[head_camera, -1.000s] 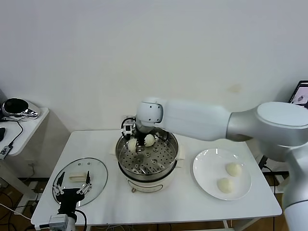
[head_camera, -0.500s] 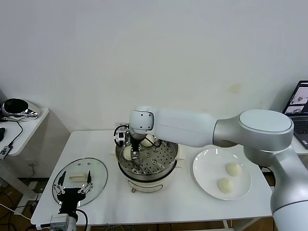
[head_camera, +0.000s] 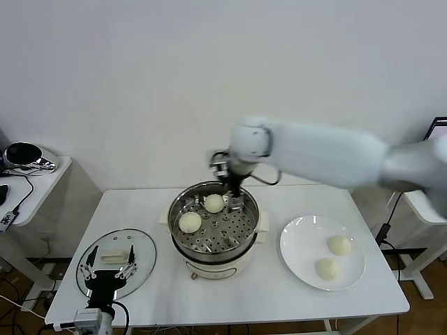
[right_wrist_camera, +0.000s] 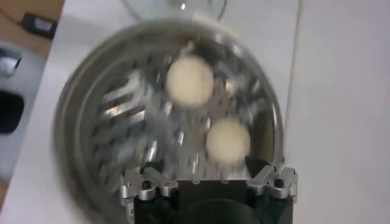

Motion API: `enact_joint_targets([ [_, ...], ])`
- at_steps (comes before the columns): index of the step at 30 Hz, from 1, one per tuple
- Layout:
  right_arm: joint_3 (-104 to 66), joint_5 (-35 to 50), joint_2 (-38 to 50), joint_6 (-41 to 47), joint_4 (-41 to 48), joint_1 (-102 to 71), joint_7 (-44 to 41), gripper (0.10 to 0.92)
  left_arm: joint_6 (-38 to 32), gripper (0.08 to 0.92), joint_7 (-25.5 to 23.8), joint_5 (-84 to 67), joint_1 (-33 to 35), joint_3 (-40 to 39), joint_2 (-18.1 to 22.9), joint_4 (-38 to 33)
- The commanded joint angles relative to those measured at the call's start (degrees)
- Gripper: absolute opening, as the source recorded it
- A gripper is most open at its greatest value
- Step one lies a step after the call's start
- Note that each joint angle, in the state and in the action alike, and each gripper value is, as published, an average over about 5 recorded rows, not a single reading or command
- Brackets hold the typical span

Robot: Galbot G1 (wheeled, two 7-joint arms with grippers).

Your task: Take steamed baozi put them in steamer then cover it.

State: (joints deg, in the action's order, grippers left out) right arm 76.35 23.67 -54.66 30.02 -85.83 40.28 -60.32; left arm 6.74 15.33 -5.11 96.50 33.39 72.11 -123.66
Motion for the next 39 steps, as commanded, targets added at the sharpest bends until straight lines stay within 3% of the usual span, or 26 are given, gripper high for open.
enact_joint_targets([
  [1, 2.08, -11.37, 26.92, -9.87, -13.67, 2.56, -8.52, 0.823, 0.02, 0.823, -0.06, 0.08, 0.1, 0.0, -0.11, 0.16],
  [14, -9.3, -26.22, 35.38, -17.22, -13.73, -22.38, -6.31, 0.823, -0.07, 0.823, -0.02, 1.29, 0.99, 0.05, 0.8, -0.08],
  [23, -23.28, -31.19, 31.73, -16.97, -8.06, -41.05, -3.84, 0.823, -0.09, 0.823, -0.03, 2.12, 2.0, 0.48, 1.54, -0.81],
  [39, -28.04, -34.64, 25.16, -16.66, 1.22, -47.38, -1.88, 0.823, -0.19, 0.823, 0.03, 2.3, 2.74, 1.35, 2.17, -0.96],
])
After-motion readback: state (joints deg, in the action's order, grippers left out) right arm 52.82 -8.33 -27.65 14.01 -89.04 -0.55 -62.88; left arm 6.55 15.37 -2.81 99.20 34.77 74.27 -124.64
